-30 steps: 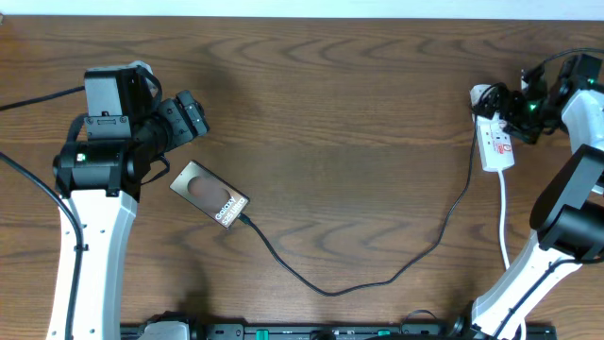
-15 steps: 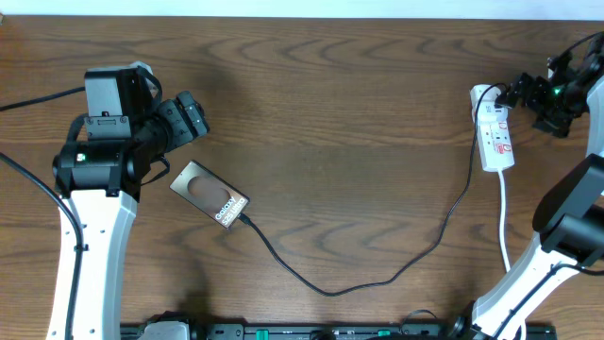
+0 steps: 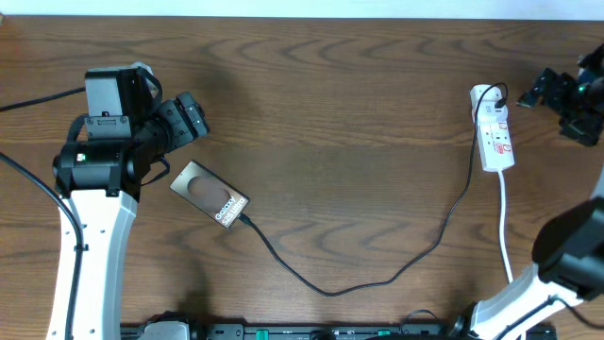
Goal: Plug charger to phone and switch on socket
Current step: 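Lift the right gripper up and away from the power strip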
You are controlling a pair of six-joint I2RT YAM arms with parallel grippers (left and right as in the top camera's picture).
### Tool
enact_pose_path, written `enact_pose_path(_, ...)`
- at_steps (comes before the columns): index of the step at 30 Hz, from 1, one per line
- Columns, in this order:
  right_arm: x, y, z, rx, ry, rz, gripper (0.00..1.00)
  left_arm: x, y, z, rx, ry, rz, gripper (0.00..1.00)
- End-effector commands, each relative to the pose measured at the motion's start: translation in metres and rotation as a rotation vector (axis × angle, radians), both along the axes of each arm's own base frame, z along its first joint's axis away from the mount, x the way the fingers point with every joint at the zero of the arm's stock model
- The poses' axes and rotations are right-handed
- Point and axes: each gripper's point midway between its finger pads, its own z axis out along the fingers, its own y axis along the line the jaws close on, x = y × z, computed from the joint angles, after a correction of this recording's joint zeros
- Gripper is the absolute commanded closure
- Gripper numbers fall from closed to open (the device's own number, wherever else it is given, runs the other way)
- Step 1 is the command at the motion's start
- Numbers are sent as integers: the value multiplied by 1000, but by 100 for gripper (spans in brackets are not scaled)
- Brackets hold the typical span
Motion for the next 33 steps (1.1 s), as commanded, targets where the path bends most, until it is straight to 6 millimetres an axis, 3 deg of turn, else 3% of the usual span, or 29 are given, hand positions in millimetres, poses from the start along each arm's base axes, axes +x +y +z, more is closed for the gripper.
enact_pose_path(1, -16, -7, 47, -74, -72, -132, 1, 4, 1, 9, 19, -23, -4, 9)
enact_pose_path(6, -30, -1, 79, -90, -140, -160, 1, 4, 1, 9, 19, -23, -4, 9)
enact_pose_path(9, -33, 1, 86, -97, -158, -160, 1, 4, 1, 9, 19, -23, -4, 9)
enact_pose_path(30, -33, 1, 86, -98, -159, -160, 1, 3, 3, 8, 28, -21, -3, 9)
enact_pose_path(33, -33, 1, 86, -98, -159, -160, 1, -5, 6, 11, 47, -16, 10, 9)
